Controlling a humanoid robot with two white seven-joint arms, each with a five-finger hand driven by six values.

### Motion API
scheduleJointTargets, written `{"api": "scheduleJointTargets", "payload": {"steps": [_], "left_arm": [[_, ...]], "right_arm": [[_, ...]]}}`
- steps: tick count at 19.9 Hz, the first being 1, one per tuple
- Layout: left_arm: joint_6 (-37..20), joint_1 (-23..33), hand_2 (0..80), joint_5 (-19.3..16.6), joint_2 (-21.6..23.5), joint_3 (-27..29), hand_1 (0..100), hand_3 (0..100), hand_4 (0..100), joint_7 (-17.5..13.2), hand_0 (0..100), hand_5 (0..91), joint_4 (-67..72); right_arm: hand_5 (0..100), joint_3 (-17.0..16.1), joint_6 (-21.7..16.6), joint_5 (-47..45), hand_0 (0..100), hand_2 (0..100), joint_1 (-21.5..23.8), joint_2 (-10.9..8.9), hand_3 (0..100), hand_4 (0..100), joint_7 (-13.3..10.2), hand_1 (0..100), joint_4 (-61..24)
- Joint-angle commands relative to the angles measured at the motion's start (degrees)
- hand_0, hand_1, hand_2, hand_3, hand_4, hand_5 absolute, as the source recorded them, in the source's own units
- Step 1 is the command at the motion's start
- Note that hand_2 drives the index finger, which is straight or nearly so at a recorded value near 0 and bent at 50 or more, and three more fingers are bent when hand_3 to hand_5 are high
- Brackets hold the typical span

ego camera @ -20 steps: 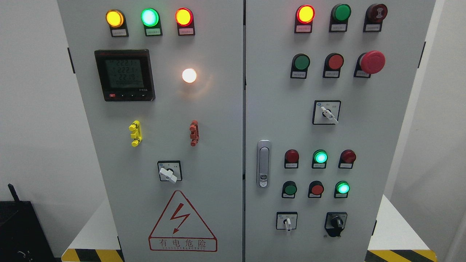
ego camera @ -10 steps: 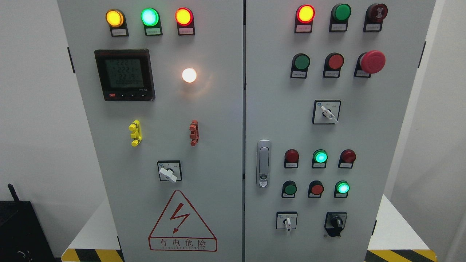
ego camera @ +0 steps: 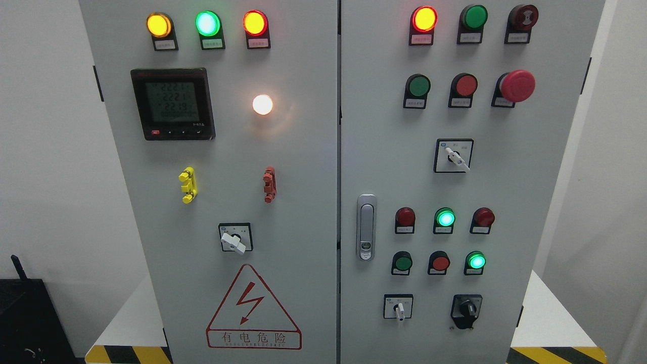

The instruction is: Flip black knob to close circuit

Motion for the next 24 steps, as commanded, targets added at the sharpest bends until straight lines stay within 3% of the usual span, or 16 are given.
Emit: {"api": "scheduleJointTargets", "payload": {"steps": [1,3,7,10,15,24], "left_arm": [[0.0,0.0,0.0,0.4,0.0,0.6,0,5,2,0.0,0,0.0,0.0],[0.0,0.0,0.0,0.4,0.0,0.6,0,5,2,0.0,0,0.0,0.0],[0.0,0.0,0.0,0.4,0.0,0.6,0,5,3,0.0,0,0.0,0.0],[0.0,0.0,0.0,0.4,0.1,0.6,0,5,2,0.0,0,0.0,0.0],[0.0,0.0,0.0,0.4,0.0,0.6,0,5,3,0.0,0,0.0,0.0],[0.0,0.0,0.0,0.4,0.0,0.6,0,5,3,0.0,0,0.0,0.0]], "right_arm": [[85,2.8,3.3,7.7,0,87,-4.5,-2.25,100,82,2.4,0,-4.1],[85,2.9,3.3,8.8,0,88,-5.5,-2.77,100,82,2.9,0,-3.8],[84,7.5,5.4,11.7,0,88,-7.1,-3.48,100,82,3.2,0,-2.4],[84,10.0,7.7,13.1,0,89,-9.0,-3.48,100,82,5.2,0,-1.0],[85,10.2,9.3,13.3,0,90,-13.3,-3.48,100,82,5.6,0,3.3],[85,9.9,12.3,12.9,0,90,-14.5,-3.48,100,83,5.2,0,8.5]]}}
